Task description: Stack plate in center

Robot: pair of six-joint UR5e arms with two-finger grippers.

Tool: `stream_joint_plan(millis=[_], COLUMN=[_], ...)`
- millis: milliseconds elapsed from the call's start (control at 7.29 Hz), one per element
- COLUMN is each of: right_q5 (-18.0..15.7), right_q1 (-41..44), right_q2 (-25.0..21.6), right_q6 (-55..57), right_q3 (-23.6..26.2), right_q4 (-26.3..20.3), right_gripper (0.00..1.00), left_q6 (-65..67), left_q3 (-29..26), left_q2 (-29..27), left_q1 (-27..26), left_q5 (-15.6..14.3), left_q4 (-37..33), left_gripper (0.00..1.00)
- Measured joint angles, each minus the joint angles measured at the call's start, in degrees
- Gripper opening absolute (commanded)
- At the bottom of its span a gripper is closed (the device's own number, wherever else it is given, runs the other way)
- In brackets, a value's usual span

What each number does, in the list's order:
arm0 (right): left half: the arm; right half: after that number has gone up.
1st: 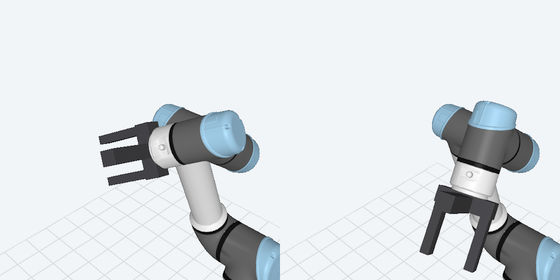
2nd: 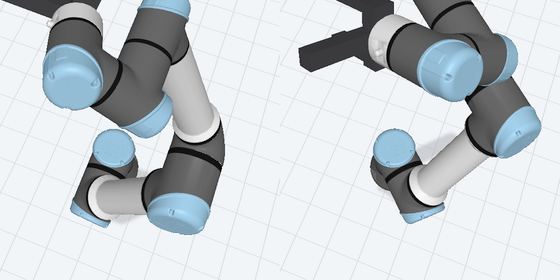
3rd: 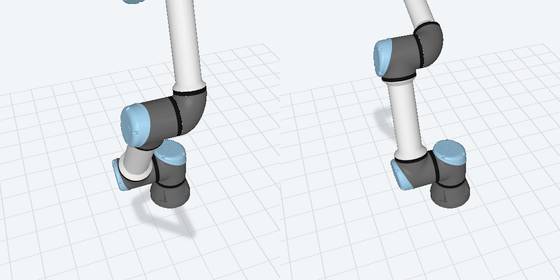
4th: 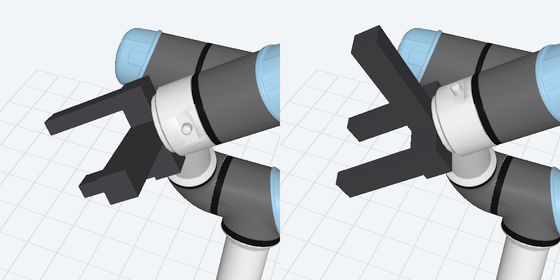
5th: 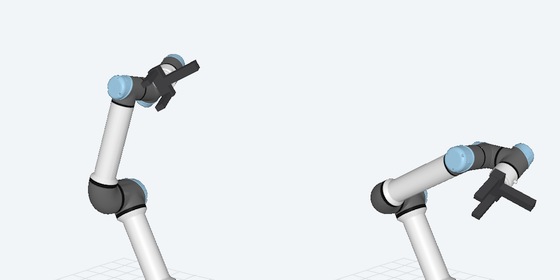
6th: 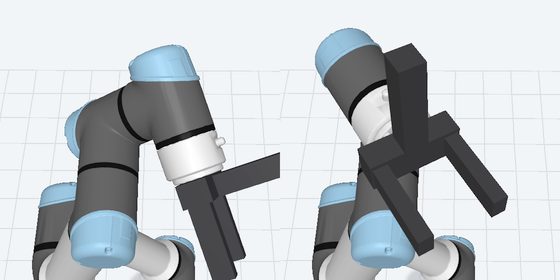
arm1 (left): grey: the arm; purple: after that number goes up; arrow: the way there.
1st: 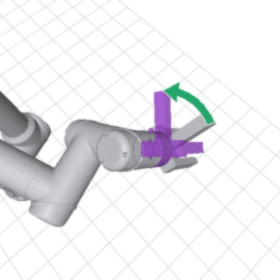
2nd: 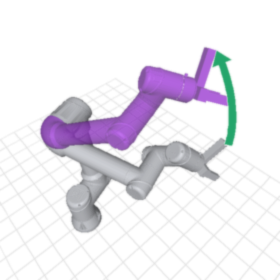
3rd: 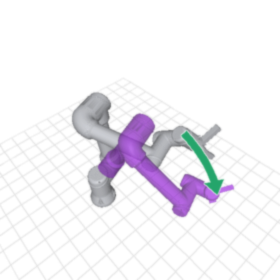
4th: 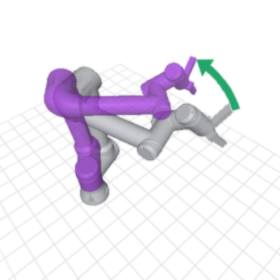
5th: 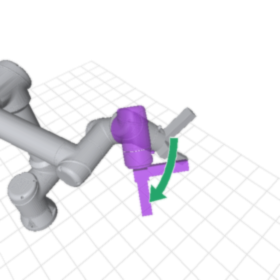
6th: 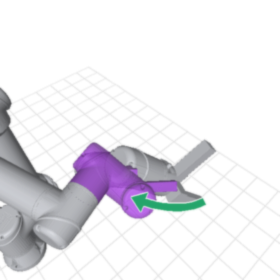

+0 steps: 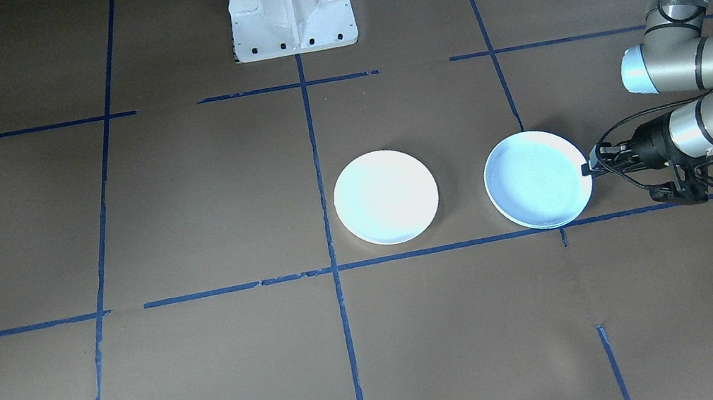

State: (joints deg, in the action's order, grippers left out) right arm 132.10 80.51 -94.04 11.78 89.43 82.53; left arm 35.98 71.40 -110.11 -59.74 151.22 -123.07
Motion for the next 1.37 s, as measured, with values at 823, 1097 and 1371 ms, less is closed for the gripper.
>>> stream_joint_plan(millis=[823, 1097, 1371], right_q5=[0.0, 0.0, 0.0], right_q1=[0.0, 0.0, 0.0], right_q2=[0.0, 0.0, 0.0], right_q6=[0.0, 0.0, 0.0], right_q3=[0.04, 0.0, -0.03], right_q4=[0.0, 0.0, 0.0], right_gripper=[1.0, 1.0, 1.0], left_q6=[17.6, 23.9, 27.26], left_q3=[0.42, 1.42, 2.34], left_q2=[-10.68, -13.39, -14.08], left_q1=[6.01, 10.72, 14.45], left_q5=[-5.93, -9.37, -11.55], left_q4=[0.35, -0.25, -0.78], left_gripper=[0.82, 0.79, 0.75])
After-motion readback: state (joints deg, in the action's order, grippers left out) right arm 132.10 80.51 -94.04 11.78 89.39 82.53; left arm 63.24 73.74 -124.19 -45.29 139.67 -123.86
